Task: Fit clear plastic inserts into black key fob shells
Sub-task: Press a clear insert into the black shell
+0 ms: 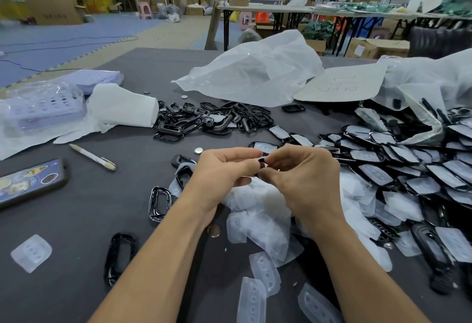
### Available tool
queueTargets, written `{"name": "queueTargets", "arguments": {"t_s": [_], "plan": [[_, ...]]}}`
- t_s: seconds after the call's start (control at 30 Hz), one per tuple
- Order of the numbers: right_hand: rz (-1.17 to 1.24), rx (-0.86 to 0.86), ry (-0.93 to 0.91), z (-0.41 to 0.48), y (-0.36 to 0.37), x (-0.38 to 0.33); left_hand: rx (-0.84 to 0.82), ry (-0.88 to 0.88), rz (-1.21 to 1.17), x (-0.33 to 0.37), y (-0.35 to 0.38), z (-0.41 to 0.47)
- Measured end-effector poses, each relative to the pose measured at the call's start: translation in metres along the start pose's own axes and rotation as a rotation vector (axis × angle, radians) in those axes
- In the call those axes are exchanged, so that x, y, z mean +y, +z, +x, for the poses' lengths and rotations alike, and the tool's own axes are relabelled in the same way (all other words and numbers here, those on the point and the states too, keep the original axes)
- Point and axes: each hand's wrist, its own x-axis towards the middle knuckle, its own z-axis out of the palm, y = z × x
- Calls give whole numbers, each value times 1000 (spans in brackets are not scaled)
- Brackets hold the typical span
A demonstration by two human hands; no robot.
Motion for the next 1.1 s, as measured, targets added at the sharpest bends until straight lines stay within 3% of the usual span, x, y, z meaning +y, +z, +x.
{"name": "queueTargets", "arguments": {"t_s": [0.17,0.3,0.53,0.8,0.97,1.1], "plan": [[-48,79,-4,1,0,4,-33,14,-36,0,-3,0],[4,-50,-3,0,3,3,26,-27,-222,1,-5,4],[378,-179,251,5,3,-1,238,97,-159,-1,2,5],[264,-81,269,4,-1,3,202,116,-71,-4,8,2],[199,-99,250,3,3,1,340,177,13,-4,12,1],[337,-118,244,3,7,-4,375,185,-87,-6,17,-1]]}}
